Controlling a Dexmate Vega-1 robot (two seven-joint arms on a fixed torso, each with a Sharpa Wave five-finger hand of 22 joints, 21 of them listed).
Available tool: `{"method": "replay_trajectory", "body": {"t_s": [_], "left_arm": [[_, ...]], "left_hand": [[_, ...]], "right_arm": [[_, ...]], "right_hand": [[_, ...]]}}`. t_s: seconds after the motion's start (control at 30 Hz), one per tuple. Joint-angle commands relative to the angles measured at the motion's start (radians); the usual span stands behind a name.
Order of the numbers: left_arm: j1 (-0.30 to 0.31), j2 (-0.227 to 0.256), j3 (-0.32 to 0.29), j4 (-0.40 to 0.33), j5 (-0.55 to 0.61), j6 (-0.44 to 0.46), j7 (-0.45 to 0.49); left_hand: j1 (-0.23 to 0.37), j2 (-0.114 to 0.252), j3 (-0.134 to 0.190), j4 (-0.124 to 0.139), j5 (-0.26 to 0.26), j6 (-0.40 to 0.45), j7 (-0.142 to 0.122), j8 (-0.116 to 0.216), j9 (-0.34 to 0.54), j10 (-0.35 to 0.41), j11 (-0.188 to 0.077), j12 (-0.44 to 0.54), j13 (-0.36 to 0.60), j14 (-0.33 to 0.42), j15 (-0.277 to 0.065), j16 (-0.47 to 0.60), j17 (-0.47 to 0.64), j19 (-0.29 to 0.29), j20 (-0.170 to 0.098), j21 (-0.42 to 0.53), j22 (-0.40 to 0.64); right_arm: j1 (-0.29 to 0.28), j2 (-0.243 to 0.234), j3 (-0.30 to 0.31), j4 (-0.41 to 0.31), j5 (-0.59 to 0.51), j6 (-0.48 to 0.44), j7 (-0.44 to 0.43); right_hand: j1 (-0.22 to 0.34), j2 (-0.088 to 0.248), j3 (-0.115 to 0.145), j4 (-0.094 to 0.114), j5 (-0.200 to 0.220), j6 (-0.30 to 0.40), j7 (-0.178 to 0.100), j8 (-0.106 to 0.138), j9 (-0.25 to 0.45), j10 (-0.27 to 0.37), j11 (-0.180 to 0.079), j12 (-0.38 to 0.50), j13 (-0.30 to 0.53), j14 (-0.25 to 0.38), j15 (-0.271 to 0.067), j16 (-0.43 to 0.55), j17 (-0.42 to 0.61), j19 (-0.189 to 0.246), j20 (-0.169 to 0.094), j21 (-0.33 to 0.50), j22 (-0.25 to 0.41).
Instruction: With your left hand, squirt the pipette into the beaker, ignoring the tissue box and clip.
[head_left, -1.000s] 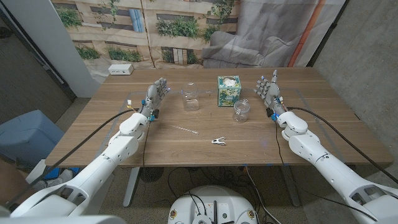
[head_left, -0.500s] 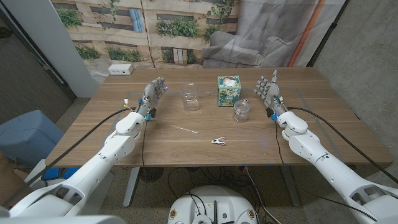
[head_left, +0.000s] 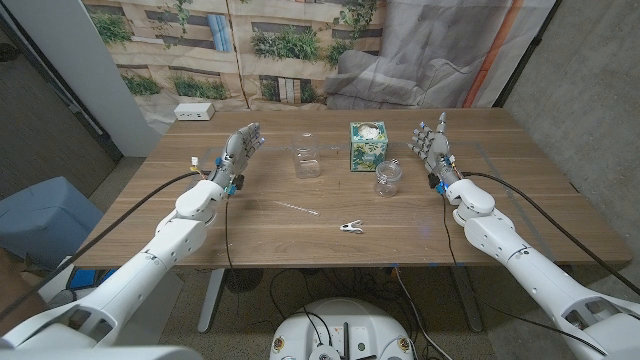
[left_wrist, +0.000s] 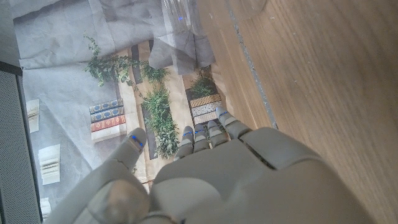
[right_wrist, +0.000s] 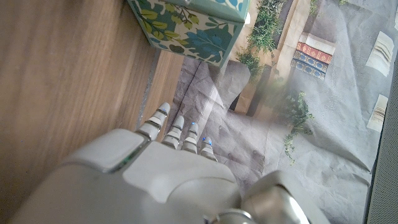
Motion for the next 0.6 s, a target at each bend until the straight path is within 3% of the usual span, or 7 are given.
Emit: {"method": "replay_trajectory", "body": {"t_s": [0.03,0.33,0.6], "left_arm": [[0.088,0.088,-0.048,-0.125,0.026,0.006,0.048],[0.144,0.146,-0.072,-0.21,0.075,0.029,0.096],[0.197,0.188,-0.08,-0.278,0.141,0.022,0.123]], "left_hand": [[0.014,0.059,0.003,-0.015,0.001,0.006,-0.007,0.007,0.003,0.01,-0.006,0.006,0.005,0.005,-0.006,0.006,0.002,0.015,-0.014,0.0,0.002],[0.027,0.057,0.005,-0.04,0.001,0.014,-0.01,0.009,0.003,0.015,-0.009,0.007,0.005,0.011,-0.011,0.007,0.002,0.02,-0.015,0.0,0.002],[0.081,0.047,0.022,-0.122,0.01,0.023,-0.022,0.014,0.004,0.029,-0.027,0.008,0.006,0.017,-0.023,0.006,0.003,0.024,-0.019,-0.005,0.0]], "right_arm": [[0.0,0.0,0.0,-0.001,0.0,0.0,0.0],[0.0,0.0,0.0,0.0,0.0,0.0,0.0],[0.0,0.0,0.0,-0.001,0.0,0.0,0.0]], "right_hand": [[0.0,0.058,-0.008,-0.001,0.005,0.002,-0.008,0.006,0.001,-0.002,-0.007,0.002,0.004,-0.006,-0.086,0.006,0.004,0.004,-0.001,0.006,0.005],[0.0,0.058,-0.008,-0.001,0.005,0.002,-0.008,0.007,0.001,0.001,-0.009,0.003,0.004,-0.006,-0.085,0.006,0.004,0.004,-0.001,0.006,0.005],[0.0,0.058,-0.008,-0.001,0.005,0.001,-0.009,0.006,0.001,-0.001,-0.006,0.003,0.004,-0.006,-0.084,0.006,0.004,0.004,-0.001,0.006,0.005]]}}
